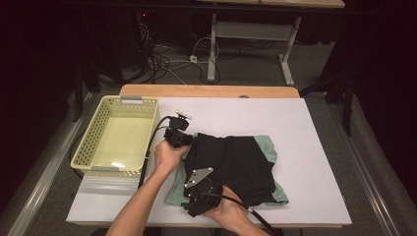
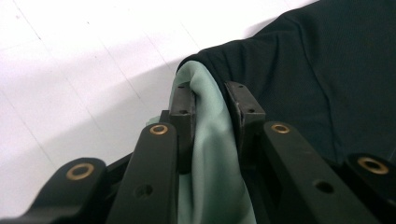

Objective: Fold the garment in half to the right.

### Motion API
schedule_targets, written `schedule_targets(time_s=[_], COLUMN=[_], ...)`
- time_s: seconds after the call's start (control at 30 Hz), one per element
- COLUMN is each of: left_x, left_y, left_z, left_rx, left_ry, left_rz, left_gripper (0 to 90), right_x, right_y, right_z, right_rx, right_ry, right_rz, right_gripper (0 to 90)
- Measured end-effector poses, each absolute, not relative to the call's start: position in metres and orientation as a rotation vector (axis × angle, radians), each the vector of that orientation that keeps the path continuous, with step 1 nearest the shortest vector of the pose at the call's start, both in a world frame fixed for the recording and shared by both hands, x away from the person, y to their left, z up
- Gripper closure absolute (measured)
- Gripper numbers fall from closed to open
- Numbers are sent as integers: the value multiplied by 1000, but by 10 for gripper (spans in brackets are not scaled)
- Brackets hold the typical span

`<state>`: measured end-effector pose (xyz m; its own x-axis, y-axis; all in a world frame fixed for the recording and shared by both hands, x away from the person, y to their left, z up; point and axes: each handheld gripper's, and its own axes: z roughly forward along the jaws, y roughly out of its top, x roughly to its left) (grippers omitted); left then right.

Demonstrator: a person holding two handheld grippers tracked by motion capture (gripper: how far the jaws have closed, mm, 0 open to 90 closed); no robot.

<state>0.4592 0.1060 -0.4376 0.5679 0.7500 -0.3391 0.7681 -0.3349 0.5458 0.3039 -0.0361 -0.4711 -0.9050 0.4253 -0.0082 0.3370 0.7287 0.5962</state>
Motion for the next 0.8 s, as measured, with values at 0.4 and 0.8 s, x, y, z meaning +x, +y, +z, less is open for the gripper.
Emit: schedule_targets(time_s=[0.4,0.8], left_x=[460,459], left_y=[106,106], left_z=[-440,-433], left_rx=[2125,2147], left_ry=[1219,1205], left_rz=[-37,-25], left_gripper=[731,736], right_x=[303,307], right_y=[-28,-31], right_z=[-469,-462], right_rx=[617,604], right_ry=[2746,2745], right_rz=[836,805], right_gripper=[464,823])
